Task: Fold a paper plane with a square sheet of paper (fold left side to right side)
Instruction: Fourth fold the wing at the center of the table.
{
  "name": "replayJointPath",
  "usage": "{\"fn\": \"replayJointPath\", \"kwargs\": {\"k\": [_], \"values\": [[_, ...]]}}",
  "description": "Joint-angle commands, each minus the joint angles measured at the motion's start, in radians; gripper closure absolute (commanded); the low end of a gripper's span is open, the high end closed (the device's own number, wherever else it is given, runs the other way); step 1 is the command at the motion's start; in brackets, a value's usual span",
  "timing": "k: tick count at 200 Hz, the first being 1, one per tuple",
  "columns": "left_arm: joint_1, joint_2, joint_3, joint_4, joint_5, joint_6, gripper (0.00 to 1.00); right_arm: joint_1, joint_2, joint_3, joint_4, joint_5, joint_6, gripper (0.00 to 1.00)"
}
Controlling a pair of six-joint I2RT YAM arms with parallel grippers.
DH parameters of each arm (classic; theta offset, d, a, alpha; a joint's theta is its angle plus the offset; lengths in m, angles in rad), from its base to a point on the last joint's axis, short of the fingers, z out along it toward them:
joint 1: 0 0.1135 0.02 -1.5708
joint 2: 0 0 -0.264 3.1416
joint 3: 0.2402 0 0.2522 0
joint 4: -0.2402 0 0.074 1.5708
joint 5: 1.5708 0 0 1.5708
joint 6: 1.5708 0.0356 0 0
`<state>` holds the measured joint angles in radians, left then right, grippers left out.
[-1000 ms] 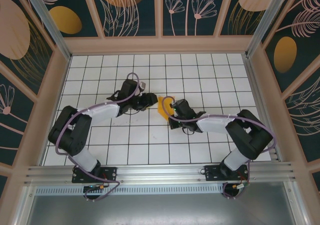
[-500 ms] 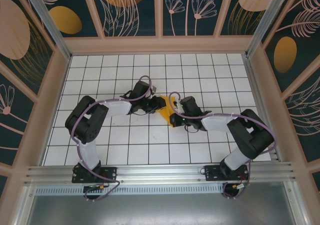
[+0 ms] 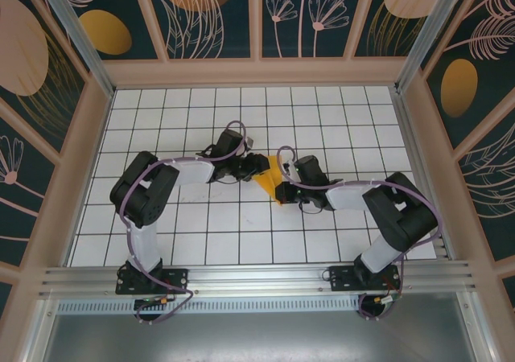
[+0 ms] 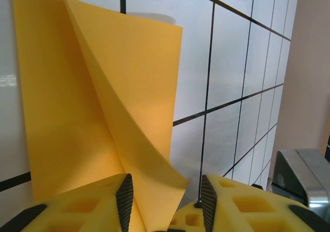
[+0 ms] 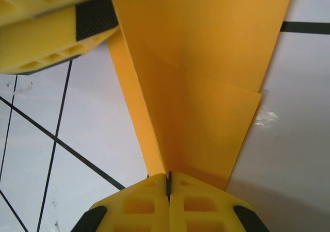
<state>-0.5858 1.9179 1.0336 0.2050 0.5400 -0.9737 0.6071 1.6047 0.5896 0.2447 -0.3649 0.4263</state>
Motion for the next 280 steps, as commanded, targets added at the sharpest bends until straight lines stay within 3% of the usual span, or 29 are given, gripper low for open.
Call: {"fn": "replayJointPath", "kwargs": {"k": [1,23,72,126,144,189,280], "values": [[-0.006,-0.074,0.011,-0.004,-0.021,0.015,0.55,-0.010,0.013,-0.014,0.033,-0.026,0.014,0.96],[-0.004,-0.094,-0.001,-0.035,-0.057,0.024,0.56,-0.014,0.007,-0.022,0.042,-0.026,0.017,0.97],[-0.005,-0.051,-0.005,-0.030,-0.058,0.006,0.74,-0.025,-0.028,-0.046,0.083,-0.050,0.027,0.97],[-0.006,-0.011,0.010,-0.021,-0.041,0.001,0.80,-0.047,-0.043,-0.068,0.142,-0.093,0.071,0.98],[-0.006,-0.004,0.011,-0.015,-0.038,-0.001,0.79,-0.053,-0.049,-0.074,0.158,-0.102,0.081,0.98],[-0.007,0.047,0.035,0.012,-0.012,-0.011,0.62,-0.054,-0.040,-0.079,0.169,-0.111,0.089,0.98],[-0.011,0.077,0.060,0.018,-0.007,-0.017,0.61,-0.055,-0.018,-0.077,0.174,-0.121,0.097,0.98]]}}
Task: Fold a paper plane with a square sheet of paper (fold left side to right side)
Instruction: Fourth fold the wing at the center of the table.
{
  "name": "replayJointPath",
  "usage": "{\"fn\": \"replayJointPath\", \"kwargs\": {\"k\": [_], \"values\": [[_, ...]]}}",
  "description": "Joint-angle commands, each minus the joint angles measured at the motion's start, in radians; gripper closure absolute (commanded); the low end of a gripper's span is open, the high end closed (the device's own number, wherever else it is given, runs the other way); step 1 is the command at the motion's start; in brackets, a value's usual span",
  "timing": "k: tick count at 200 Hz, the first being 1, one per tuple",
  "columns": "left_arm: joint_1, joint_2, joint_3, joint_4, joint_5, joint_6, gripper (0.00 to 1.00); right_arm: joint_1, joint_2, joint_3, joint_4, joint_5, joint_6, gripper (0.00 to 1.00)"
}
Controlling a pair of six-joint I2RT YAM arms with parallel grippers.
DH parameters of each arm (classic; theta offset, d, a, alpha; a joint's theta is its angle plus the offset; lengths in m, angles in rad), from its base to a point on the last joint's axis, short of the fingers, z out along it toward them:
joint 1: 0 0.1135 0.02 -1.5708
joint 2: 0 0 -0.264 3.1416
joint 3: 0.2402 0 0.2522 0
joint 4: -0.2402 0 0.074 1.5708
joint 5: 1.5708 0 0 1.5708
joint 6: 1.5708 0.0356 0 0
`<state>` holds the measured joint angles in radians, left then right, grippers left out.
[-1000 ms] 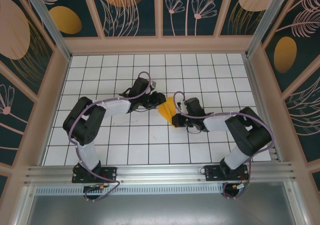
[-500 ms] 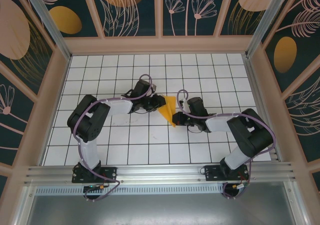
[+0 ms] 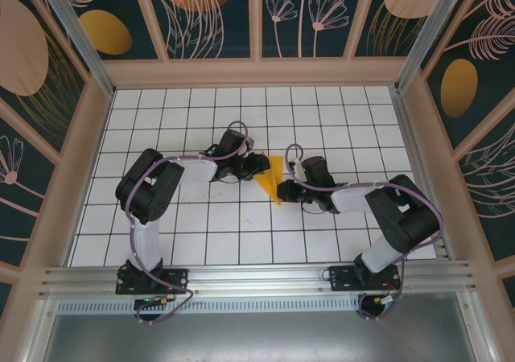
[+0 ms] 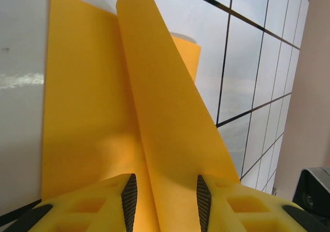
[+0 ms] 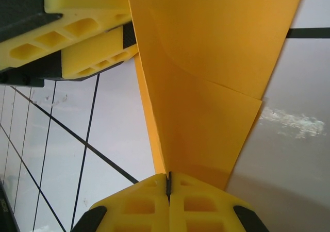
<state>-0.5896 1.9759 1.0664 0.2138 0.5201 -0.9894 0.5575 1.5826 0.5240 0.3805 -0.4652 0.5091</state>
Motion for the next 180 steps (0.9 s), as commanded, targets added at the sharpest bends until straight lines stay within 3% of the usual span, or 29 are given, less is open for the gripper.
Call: {"fn": "replayJointPath", "kwargs": {"k": [1,83,180], "values": [[-0.007,0.020,0.027,0.007,0.012,-0.001,0.60,-0.005,0.004,-0.012,0.038,-0.021,0.015,0.98],[-0.018,0.073,0.049,-0.044,-0.020,0.018,0.59,-0.005,0.016,-0.005,0.029,-0.012,0.014,0.98],[-0.020,0.097,0.026,-0.073,-0.062,0.028,0.59,-0.035,-0.012,0.011,-0.007,-0.056,0.019,0.79]]}}
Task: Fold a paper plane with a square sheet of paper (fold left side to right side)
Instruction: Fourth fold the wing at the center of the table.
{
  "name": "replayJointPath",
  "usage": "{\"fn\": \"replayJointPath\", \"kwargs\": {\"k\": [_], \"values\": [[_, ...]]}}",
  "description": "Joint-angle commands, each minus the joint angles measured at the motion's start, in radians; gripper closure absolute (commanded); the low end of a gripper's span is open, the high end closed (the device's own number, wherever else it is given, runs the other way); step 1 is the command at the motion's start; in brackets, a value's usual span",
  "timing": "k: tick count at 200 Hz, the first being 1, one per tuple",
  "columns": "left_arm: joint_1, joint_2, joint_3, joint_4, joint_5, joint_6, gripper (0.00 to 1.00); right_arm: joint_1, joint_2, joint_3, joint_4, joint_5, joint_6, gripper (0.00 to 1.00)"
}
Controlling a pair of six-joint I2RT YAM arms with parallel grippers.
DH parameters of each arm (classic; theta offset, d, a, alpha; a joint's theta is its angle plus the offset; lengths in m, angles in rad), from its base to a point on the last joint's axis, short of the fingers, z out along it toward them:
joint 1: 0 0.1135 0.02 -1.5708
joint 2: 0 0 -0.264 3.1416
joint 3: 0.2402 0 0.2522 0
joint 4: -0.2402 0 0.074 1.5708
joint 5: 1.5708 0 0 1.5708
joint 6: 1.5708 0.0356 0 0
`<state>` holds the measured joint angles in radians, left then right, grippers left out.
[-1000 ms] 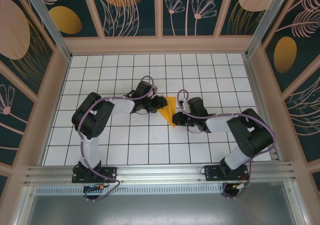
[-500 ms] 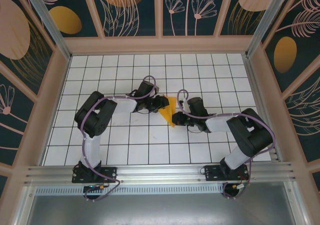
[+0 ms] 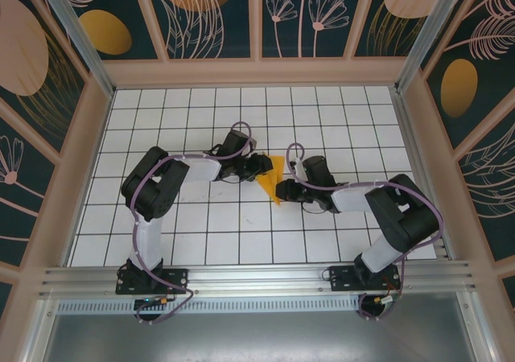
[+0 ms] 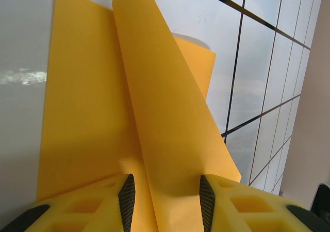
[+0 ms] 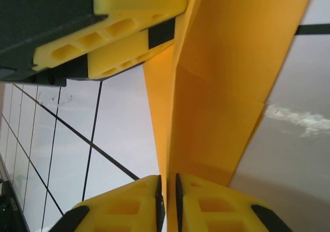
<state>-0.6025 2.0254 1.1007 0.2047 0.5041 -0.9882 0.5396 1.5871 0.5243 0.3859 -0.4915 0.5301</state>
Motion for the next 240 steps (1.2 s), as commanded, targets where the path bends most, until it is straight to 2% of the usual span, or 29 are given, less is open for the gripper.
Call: {"fn": "replayJointPath", "kwargs": {"k": [1,46,68,118,166,240], "values": [[-0.007,0.047,-0.009,-0.065,-0.047,0.028,0.59,-0.018,-0.018,0.011,-0.015,-0.030,-0.002,0.78],[-0.008,0.050,-0.002,-0.073,-0.048,0.034,0.60,-0.055,-0.076,0.038,-0.084,-0.054,-0.025,0.68],[-0.006,0.047,-0.002,-0.077,-0.050,0.037,0.60,-0.087,-0.087,0.058,-0.106,-0.065,-0.018,0.66],[-0.007,0.043,-0.004,-0.075,-0.052,0.039,0.60,-0.185,0.009,0.144,-0.023,-0.200,0.089,0.66],[-0.007,0.044,-0.007,-0.072,-0.052,0.037,0.60,-0.185,0.152,0.247,-0.030,-0.242,0.110,0.69],[-0.008,0.040,-0.010,-0.069,-0.050,0.037,0.60,-0.177,0.215,0.270,-0.003,-0.252,0.132,0.71]]}}
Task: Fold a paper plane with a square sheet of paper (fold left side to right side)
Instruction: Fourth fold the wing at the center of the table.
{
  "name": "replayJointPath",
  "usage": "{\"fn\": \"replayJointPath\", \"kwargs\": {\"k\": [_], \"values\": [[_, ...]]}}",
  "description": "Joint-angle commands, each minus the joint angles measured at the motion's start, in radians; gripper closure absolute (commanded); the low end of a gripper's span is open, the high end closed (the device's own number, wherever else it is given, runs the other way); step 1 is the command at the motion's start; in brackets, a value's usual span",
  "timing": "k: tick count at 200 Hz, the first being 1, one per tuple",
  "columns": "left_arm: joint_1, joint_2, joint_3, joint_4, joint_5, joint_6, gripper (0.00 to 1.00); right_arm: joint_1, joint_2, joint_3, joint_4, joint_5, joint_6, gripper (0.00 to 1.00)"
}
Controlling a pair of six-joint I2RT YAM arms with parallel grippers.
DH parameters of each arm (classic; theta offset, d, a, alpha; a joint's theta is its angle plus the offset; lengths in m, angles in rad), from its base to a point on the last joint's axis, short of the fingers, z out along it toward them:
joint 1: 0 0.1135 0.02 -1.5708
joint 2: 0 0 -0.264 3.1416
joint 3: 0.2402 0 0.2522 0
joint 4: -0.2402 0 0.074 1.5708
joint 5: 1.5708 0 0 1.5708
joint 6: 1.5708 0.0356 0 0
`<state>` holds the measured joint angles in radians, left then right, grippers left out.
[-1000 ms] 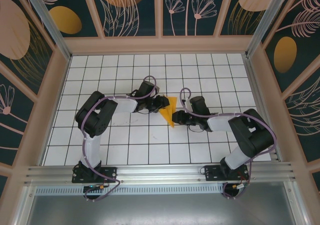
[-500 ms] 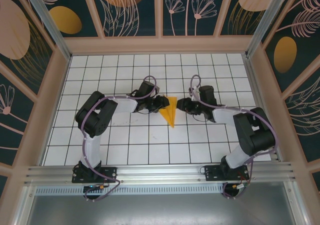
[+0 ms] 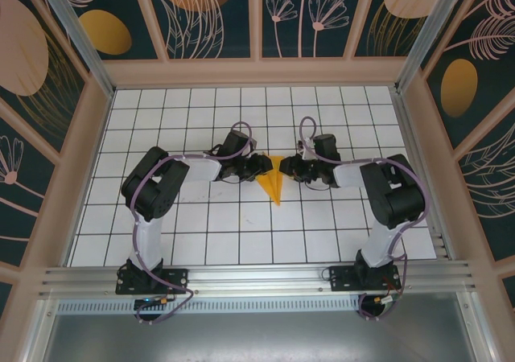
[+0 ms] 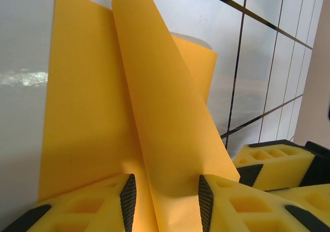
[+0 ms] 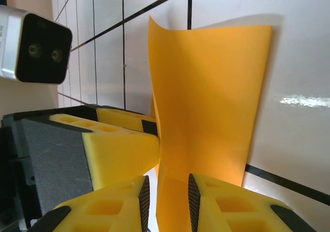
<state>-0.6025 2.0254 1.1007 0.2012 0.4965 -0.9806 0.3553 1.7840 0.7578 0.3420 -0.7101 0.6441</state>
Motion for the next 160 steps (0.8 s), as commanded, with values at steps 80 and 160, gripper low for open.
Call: {"fn": "replayJointPath", "kwargs": {"k": [80,160], "values": [[-0.008,0.040,-0.012,-0.063,-0.042,0.029,0.60,0.013,0.051,0.063,0.030,-0.037,0.012,0.88],[-0.007,0.039,-0.012,-0.063,-0.038,0.032,0.59,0.011,0.062,0.095,-0.112,0.061,-0.073,0.98]]}}
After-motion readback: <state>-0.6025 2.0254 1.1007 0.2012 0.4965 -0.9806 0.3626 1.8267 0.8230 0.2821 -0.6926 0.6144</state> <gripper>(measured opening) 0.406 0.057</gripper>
